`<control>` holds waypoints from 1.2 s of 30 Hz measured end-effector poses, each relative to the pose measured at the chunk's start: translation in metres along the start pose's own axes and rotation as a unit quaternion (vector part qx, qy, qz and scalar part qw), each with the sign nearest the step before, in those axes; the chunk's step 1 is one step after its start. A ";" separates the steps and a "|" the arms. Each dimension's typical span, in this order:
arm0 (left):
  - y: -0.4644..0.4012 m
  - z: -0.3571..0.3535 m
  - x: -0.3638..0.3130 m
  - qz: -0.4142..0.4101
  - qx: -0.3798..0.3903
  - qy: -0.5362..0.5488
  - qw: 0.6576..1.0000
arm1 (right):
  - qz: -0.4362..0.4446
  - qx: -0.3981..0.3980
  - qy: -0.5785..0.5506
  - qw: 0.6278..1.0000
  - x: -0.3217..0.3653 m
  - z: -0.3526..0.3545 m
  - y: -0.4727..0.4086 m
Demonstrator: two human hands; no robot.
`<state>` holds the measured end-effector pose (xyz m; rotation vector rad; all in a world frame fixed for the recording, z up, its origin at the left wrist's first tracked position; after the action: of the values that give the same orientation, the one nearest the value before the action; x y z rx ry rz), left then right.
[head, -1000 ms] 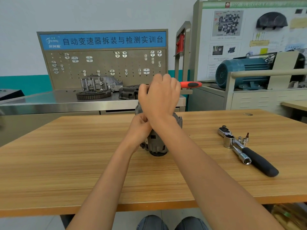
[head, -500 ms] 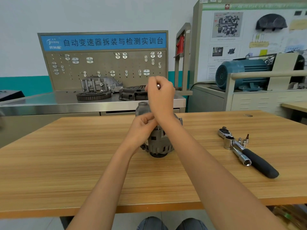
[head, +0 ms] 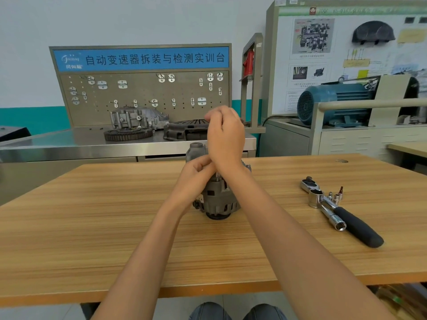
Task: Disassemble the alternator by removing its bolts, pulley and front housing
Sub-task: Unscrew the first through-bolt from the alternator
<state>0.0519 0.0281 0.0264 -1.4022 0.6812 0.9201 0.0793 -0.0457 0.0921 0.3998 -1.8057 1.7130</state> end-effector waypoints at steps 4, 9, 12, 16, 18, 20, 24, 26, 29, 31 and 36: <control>0.001 0.001 -0.001 -0.012 0.019 0.016 1.000 | -0.103 0.075 -0.156 0.979 -0.002 0.005 -0.009; -0.001 -0.004 -0.001 -0.015 -0.005 0.018 1.000 | -0.102 0.052 -0.110 0.987 -0.010 0.012 -0.010; -0.002 -0.004 0.002 -0.010 -0.030 0.013 0.999 | -0.008 0.018 0.056 0.998 -0.008 0.011 -0.005; -0.002 -0.001 0.003 -0.006 -0.052 0.011 0.999 | 0.072 0.032 0.109 0.991 0.003 0.006 -0.001; 0.000 0.001 0.002 -0.004 -0.053 0.011 0.999 | 0.068 0.065 0.095 0.991 0.007 -0.002 -0.001; 0.000 0.004 0.001 0.004 -0.035 0.019 0.999 | 0.052 0.079 0.058 0.994 0.008 -0.008 -0.002; 0.000 0.006 0.001 0.014 0.017 0.021 1.000 | -0.020 0.078 -0.071 0.994 0.005 -0.003 -0.004; -0.001 0.007 0.000 0.019 0.029 0.013 0.999 | -0.062 0.117 -0.150 0.980 0.003 0.001 -0.008; -0.002 0.007 -0.001 0.024 0.018 0.008 0.999 | -0.120 0.189 -0.309 0.924 0.002 0.004 -0.012; -0.004 0.009 -0.002 0.027 0.004 0.002 1.000 | -0.160 0.205 -0.407 0.875 0.003 0.004 -0.013; -0.004 0.008 -0.005 0.037 -0.002 -0.011 0.999 | -0.149 0.136 -0.316 0.927 0.005 -0.001 -0.009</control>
<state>0.0517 0.0359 0.0336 -1.3767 0.7189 0.9945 0.0810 -0.0453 0.1028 1.4054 -1.7822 1.7282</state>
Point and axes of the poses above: each hand's wrist, its own y-axis away from the middle knuckle, its own z-axis out of the back of the hand, x = y × z, the point moved 2 cm from there along -y, towards the middle knuckle, and after that the axes turned 3 degrees about y, right-handed, at the moved point
